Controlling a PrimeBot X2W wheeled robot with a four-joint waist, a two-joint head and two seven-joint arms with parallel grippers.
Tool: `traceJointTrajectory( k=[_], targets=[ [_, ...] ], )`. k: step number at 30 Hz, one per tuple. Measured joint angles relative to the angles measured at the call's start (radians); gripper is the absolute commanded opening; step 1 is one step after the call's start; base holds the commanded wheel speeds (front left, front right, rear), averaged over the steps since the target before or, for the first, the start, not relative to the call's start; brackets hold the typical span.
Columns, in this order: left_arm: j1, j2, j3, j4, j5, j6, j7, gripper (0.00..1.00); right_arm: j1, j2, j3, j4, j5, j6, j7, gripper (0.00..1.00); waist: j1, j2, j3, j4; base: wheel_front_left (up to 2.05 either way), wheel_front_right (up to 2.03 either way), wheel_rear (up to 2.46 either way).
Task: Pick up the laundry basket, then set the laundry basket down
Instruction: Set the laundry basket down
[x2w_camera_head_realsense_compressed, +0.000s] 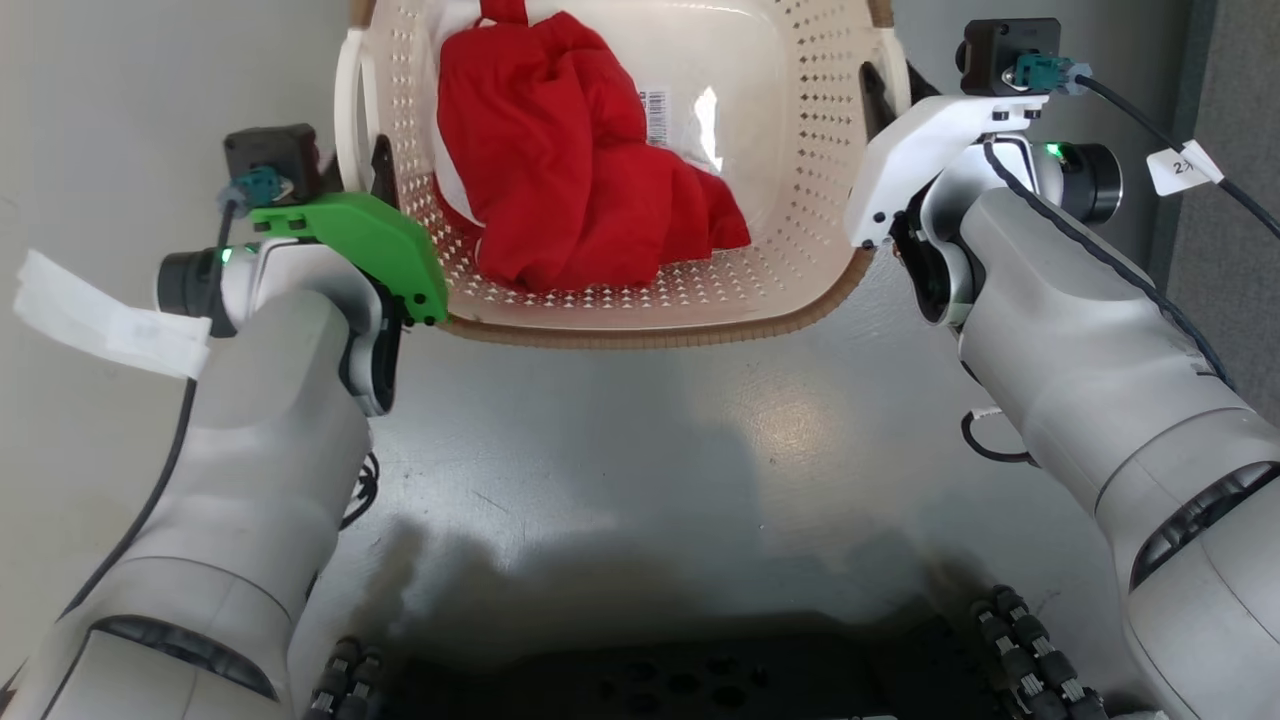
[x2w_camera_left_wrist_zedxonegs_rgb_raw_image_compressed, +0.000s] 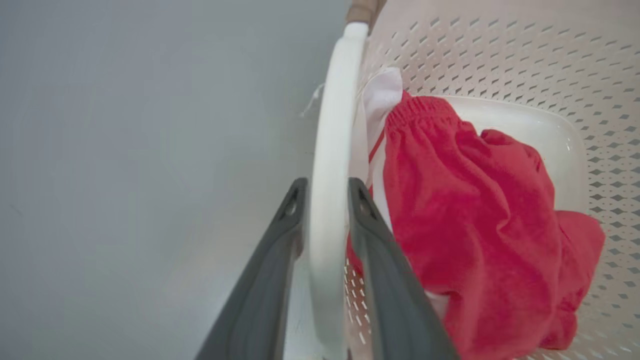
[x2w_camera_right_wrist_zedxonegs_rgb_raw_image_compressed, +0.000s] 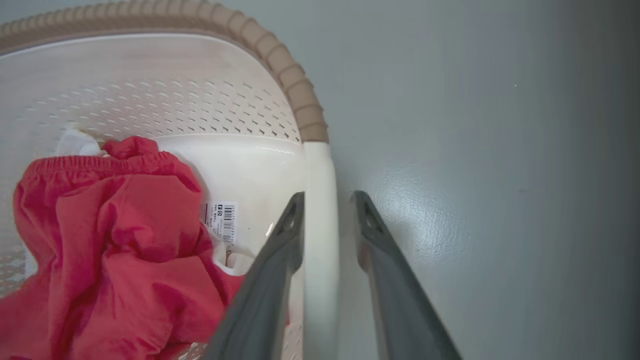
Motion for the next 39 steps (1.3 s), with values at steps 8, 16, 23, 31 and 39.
traceJointTrajectory(
  k=[8, 16, 23, 31, 39],
  targets=[
    [-0.005, 0.002, 0.013, 0.002, -0.001, 0.000, 0.000, 1.00, -0.006, -0.001, 0.003, 0.004, 0.000, 0.000, -0.009, 1.00, 0.0000, 0.0000, -0.003, 0.001, 0.00, 0.00, 0.00],
    [-0.006, 0.002, 0.031, -0.002, 0.000, 0.001, 0.000, 1.00, -0.009, -0.001, 0.006, 0.003, 0.001, 0.000, -0.026, 1.00, 0.0000, 0.0000, -0.021, 0.000, 0.00, 0.00, 0.00],
    [-0.006, 0.005, 0.058, -0.032, 0.030, 0.004, -0.003, 1.00, -0.009, -0.001, 0.006, 0.002, 0.001, 0.000, -0.031, 1.00, 0.0000, 0.0000, -0.053, -0.003, 0.00, 0.00, 0.00],
    [-0.001, 0.034, 0.106, -0.113, 0.063, 0.008, -0.003, 1.00, -0.008, -0.001, -0.007, -0.004, -0.009, 0.002, -0.038, 1.00, 0.0000, 0.0000, -0.111, -0.009, 0.00, 0.00, 0.00],
    [0.084, 0.062, 0.160, -0.204, 0.121, 0.011, -0.003, 1.00, -0.012, -0.029, -0.088, -0.141, -0.081, 0.001, -0.039, 1.00, 0.0000, 0.0000, -0.196, -0.018, 0.00, 0.00, 0.00]
  ],
)
